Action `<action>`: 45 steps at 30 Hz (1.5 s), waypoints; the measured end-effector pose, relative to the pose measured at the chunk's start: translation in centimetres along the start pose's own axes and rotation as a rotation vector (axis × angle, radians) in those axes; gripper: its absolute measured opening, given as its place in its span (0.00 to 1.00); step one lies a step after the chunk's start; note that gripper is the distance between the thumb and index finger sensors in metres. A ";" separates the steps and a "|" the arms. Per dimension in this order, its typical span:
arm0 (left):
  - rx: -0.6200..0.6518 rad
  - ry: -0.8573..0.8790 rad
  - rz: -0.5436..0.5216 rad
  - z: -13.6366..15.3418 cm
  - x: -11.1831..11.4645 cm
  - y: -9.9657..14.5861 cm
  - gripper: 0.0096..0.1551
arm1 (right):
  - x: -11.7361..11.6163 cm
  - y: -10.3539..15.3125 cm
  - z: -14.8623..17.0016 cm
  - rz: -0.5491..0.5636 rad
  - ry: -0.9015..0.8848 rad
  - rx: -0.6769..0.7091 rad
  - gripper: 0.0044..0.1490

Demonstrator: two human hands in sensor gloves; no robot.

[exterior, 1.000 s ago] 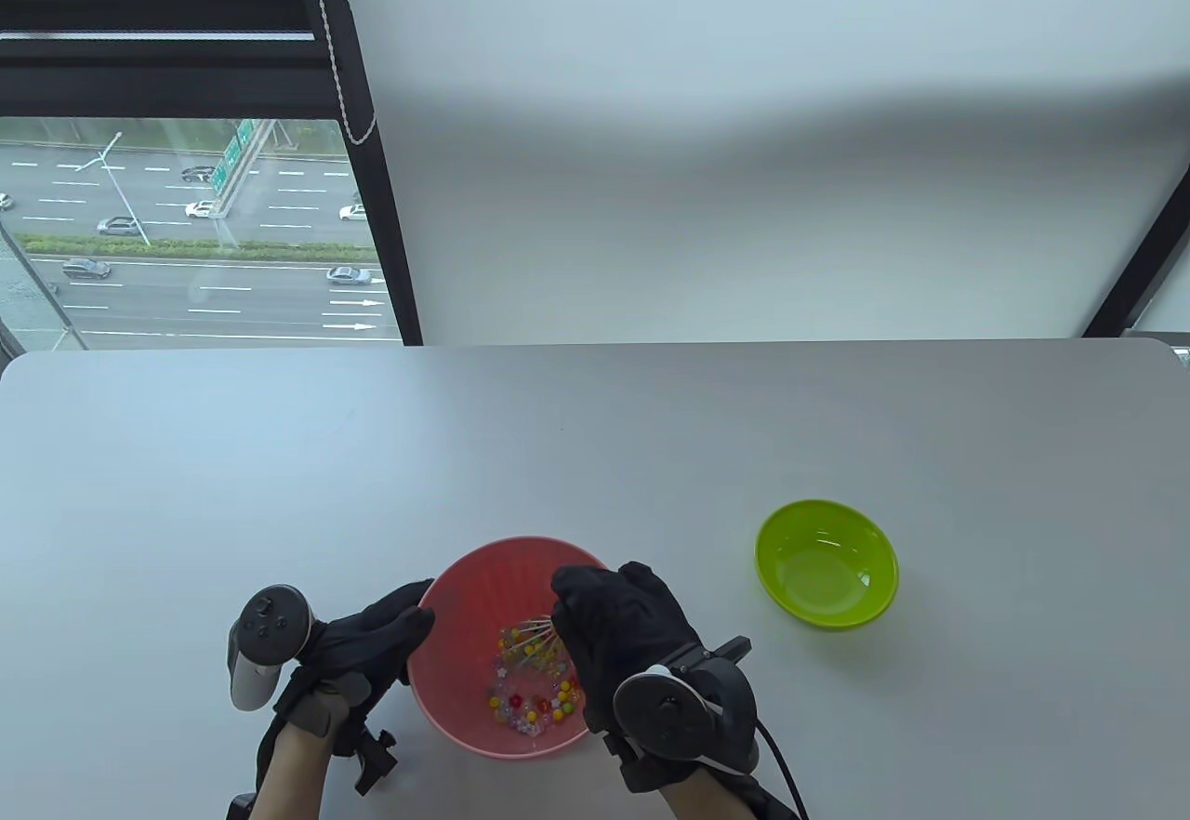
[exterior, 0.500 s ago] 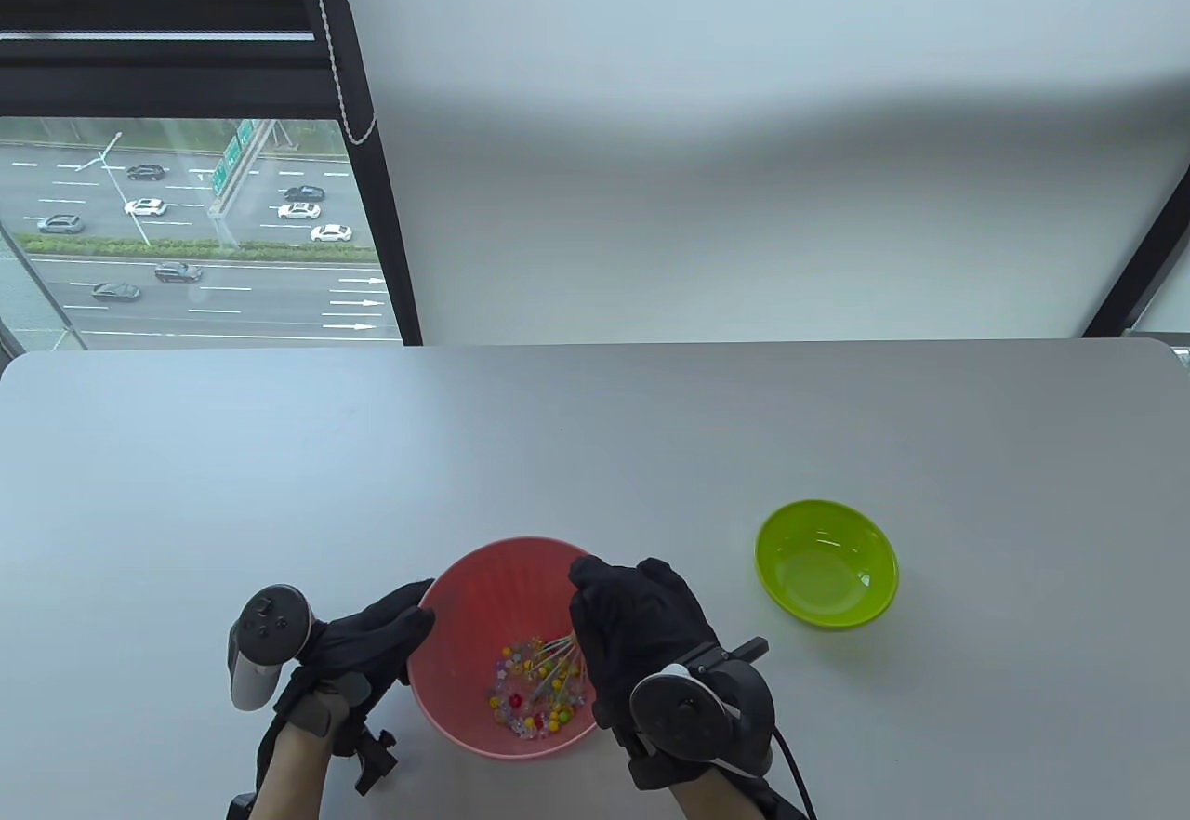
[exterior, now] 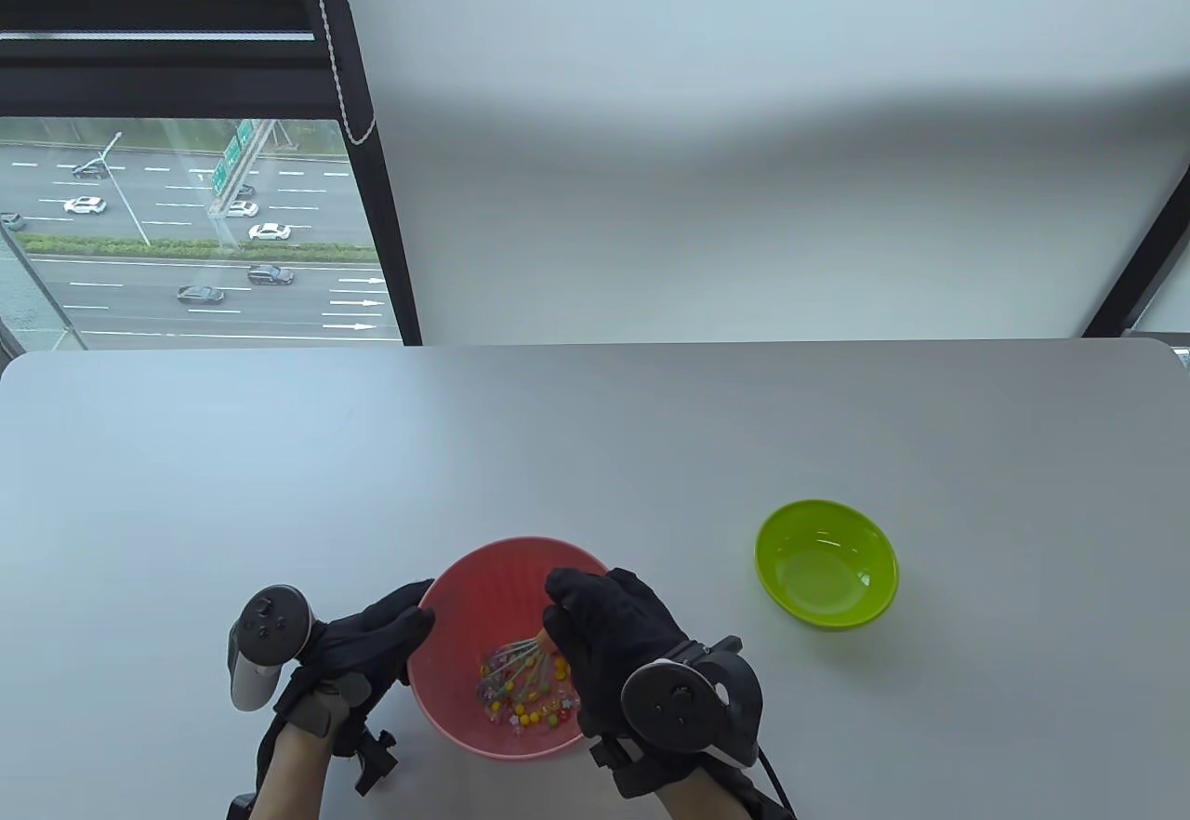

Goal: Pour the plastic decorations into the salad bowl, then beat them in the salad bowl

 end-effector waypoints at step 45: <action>0.000 0.002 0.001 0.1 0.0 0.0 0.47 | 0.0 -0.1 -0.2 -0.022 -0.005 0.013 0.26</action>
Point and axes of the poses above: the tracker on the back of each hand, its own z axis roughly to the little-finger side, its own y axis roughly from the fingertips to the wrist, x = y × z, the point moved 5 cm from there along -y, roughly from the wrist to the fingertips, and after that the axes turned 14 degrees about -y, right-handed, at the moved point
